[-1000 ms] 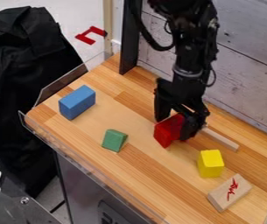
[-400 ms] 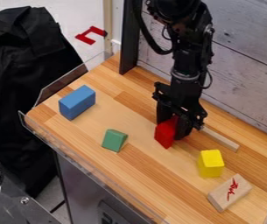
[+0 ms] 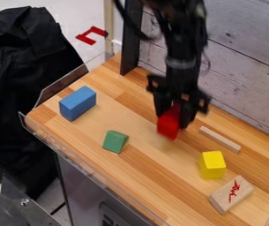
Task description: Pick the red arch and position it in a direction opposite to that of the blue one
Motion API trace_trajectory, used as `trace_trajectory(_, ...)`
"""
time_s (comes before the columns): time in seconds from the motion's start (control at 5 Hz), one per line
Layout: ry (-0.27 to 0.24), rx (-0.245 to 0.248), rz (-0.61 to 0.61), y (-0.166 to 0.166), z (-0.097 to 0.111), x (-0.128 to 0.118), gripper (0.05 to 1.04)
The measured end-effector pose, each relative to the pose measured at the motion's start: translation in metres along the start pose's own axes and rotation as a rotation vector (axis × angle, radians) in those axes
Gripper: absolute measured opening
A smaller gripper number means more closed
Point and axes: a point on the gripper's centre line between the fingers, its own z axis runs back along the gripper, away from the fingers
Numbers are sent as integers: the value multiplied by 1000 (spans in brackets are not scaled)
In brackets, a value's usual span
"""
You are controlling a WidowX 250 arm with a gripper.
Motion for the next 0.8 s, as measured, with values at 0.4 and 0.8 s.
trace_trajectory(0.4,25,-97,532,10,15,8,579)
trace_trajectory(0.8,34,-32,1050,26,2,8,579)
